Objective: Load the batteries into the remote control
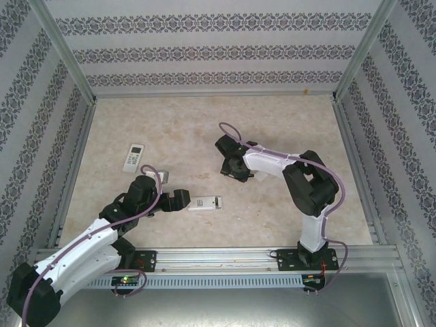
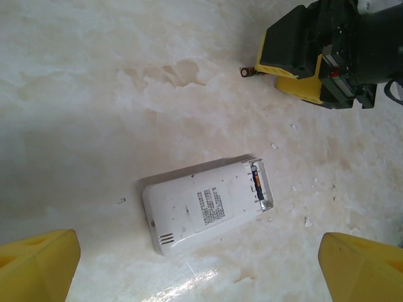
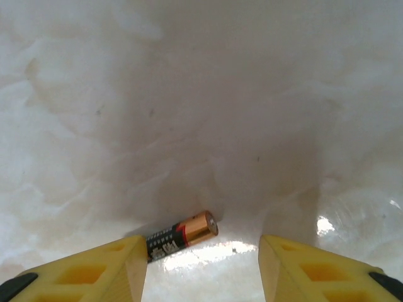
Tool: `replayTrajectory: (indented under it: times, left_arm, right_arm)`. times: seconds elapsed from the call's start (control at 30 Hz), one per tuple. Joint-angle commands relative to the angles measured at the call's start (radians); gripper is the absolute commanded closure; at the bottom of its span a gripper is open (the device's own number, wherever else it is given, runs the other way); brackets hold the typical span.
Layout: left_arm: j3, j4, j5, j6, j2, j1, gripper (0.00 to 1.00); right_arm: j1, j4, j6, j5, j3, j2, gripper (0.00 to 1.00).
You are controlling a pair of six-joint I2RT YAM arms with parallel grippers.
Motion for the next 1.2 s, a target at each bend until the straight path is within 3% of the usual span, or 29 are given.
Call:
replayTrajectory:
  times: [0.0, 0.17, 0.47, 0.6, 0.83, 0.97, 1.17]
  left_arm:
    - [-0.014, 0.004, -0.010, 0.020, -0.001, 0.001, 0.02]
    - [-0.013, 0.012, -0.012, 0.021, 0.009, 0.000, 0.02]
    - [-0.013, 0.005, 0.003, 0.012, 0.014, -0.001, 0.02]
    - [-0.012, 0.002, 0.025, 0.005, 0.017, 0.000, 0.01]
    - [-0.013, 0.032, 0.034, -0.015, 0.005, 0.000, 0.01]
    - [-0.023, 0.052, 0.038, -0.026, -0.015, 0.001, 0.00]
    - [-0.031, 0.048, 0.047, -0.042, -0.022, 0.001, 0.00]
  right_arm:
    - [-0.011, 0.004, 0.007, -0.028, 0.035, 0.036, 0.52]
    - [-0.009, 0.013, 0.009, -0.042, 0.039, 0.056, 0.62]
    - [-0.006, -0.008, -0.079, -0.010, 0.047, 0.004, 0.92]
    - [0.029, 0.020, -0.188, 0.045, -0.009, -0.115, 0.92]
    - [0.238, 0.120, -0.330, 0.196, -0.187, -0.295, 0.91]
    - [0.330, 0.136, -0.328, 0.255, -0.219, -0.315, 0.90]
    - [0.364, 0.163, -0.286, 0.241, -0.234, -0.251, 0.89]
